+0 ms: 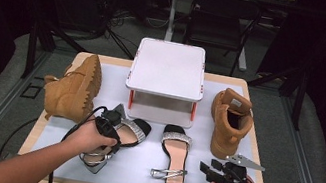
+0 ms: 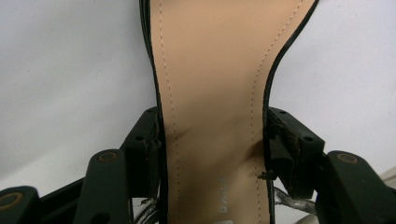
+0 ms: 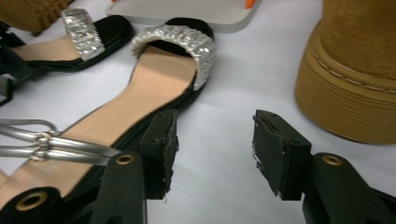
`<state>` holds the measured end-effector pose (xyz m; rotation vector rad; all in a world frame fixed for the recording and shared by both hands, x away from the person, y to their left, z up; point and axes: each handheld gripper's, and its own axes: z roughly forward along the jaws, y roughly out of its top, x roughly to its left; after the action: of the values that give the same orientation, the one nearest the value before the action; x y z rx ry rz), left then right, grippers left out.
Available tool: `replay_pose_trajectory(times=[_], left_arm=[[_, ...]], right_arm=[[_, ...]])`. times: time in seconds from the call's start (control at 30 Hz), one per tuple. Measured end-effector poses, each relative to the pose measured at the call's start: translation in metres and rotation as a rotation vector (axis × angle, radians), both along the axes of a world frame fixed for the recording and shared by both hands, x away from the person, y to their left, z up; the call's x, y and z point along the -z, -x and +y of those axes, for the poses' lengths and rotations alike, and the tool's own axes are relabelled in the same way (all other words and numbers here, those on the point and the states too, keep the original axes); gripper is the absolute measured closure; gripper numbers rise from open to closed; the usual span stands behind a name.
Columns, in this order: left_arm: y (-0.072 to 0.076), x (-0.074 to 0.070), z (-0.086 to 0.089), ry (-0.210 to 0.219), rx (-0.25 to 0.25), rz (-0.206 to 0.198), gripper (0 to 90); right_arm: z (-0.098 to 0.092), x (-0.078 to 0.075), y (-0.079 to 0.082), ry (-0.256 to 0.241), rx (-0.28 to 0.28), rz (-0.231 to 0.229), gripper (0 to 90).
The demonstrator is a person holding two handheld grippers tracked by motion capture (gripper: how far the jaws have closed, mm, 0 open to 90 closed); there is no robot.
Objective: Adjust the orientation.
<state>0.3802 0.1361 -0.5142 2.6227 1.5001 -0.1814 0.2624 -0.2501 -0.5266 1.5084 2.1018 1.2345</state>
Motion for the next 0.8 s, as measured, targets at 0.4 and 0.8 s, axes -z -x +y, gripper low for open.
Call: replay_pose_trajectory(times=[0.4, 0.8], left_arm=[[0.003, -0.003, 0.001, 0.012, -0.01, -0.002, 36.6], [0.005, -0.005, 0.0, -0.005, 0.003, -0.012, 36.5]], right_arm=[[0.023, -0.021, 0.02, -0.01, -0.104, -0.043, 49.6], [0.043, -0.023, 0.021, 0.004, -0.127, -0.044, 47.9]])
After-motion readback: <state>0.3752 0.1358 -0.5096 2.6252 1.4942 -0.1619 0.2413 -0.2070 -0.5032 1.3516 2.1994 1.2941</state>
